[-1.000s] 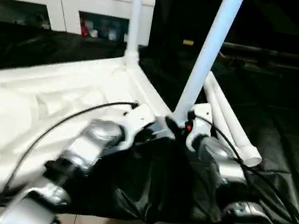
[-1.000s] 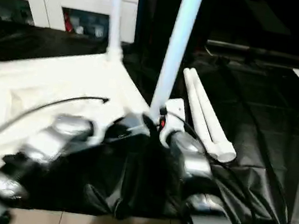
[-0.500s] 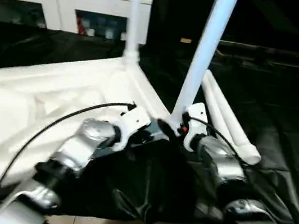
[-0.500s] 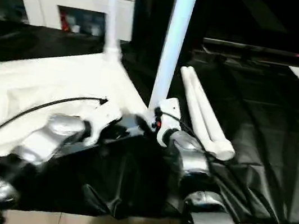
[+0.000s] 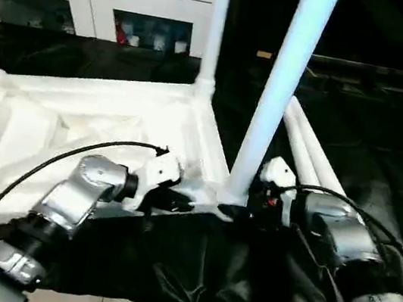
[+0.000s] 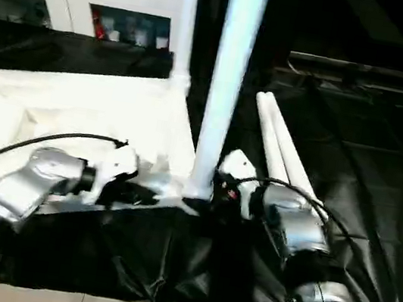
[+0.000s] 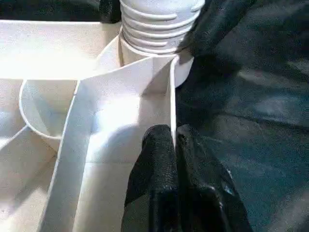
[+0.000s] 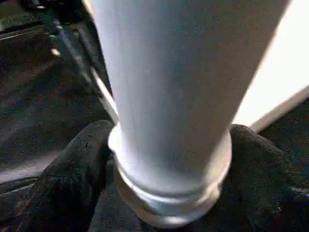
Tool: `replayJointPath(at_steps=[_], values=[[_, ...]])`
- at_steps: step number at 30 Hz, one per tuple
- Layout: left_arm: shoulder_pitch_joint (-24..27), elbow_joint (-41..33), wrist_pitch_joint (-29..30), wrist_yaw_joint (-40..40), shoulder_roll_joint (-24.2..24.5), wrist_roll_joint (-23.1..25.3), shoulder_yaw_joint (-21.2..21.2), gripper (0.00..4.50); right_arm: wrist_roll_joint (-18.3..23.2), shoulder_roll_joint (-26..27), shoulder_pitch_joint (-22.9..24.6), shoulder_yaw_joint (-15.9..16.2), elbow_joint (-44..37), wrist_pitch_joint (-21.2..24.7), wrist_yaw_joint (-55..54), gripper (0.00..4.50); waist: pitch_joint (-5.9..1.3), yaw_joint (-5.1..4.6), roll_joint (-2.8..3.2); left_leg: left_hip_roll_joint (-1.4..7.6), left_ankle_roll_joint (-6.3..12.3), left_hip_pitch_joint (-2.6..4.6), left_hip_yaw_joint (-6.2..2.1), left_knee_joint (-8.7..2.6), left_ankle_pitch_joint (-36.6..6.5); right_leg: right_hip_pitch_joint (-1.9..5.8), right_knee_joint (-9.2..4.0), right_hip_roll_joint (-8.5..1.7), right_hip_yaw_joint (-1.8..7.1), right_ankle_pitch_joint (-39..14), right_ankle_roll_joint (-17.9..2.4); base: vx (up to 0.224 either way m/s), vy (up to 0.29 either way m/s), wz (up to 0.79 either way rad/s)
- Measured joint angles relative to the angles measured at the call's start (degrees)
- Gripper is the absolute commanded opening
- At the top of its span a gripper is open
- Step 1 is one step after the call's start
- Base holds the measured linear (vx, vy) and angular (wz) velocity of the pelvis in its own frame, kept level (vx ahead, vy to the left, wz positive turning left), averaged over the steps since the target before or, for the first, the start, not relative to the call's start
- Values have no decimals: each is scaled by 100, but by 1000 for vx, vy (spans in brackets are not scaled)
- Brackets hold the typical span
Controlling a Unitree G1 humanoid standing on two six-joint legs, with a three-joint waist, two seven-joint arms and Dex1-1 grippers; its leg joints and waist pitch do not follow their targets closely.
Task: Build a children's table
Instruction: Rotate leg to tighten
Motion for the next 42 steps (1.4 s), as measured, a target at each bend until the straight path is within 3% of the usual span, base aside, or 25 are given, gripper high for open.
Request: replayJointPath(at_steps=[7, 15, 23, 30, 31, 32, 37, 42], values=[[8, -3, 1, -172, 59, -42, -42, 0, 6, 11, 147, 3, -234, 134, 17, 291, 0, 1, -1, -4, 0, 1, 4, 3, 0, 6, -1, 0, 12, -3, 5, 0, 0, 0], [27, 20, -5, 16, -60, -54, -24, 0, -10, 112, 246, -30, -378, 277, -204, 277, 0, 0, -2, -4, 0, 3, 4, 3, 0, 8, -1, -1, 13, -3, 5, 0, 0, 0], [-375, 656, 350, 1974, -1047, 397, 212, 0, -110, 1265, -316, -917, 806, 357, -3405, 276, -1, -169, -5, -11, -2, 14, 1, 8, 2, 5, -4, -4, 15, -25, 41, 0, 0, 0], [-478, 765, 441, 2640, -1416, 630, 214, 0, -160, 1601, -518, -1090, 1192, 101, -4531, 276, -2, -173, -4, -15, -1, 7, 1, 8, 2, 4, -20, -7, 15, -25, 41, 0, 0, 0], [-478, 761, 441, 2654, -1417, 634, 215, 0, -188, 1625, -540, -1111, 1250, 36, -4555, 332, -2, -173, -3, -15, -1, 7, 1, 8, 2, 4, -20, -9, 16, -25, 41, 0, 0, 0], [-478, 748, 440, 2655, -1416, 645, 213, 0, -186, 1647, -558, -1173, 1306, -16, -4540, 346, -2, -174, -3, -16, -1, 6, 1, 8, 2, 4, -20, -9, 15, -24, 40, 0, 0, 0], [-365, 577, 405, 2604, -1365, 670, 205, 0, -143, 1621, -569, -1176, 1336, -93, -4262, 381, -3, -181, -2, -16, -1, 7, 1, 6, 1, 3, -17, -9, 14, -19, 35, 0, 0, 0], [-168, 230, 398, 2057, -1079, 507, 173, 0, -240, 1191, -453, -805, 1148, -235, -3193, 393, -4, -156, 1, -12, -1, 7, 1, -9, 1, -2, -10, -9, 6, -2, 13, 0, 0, 0]])
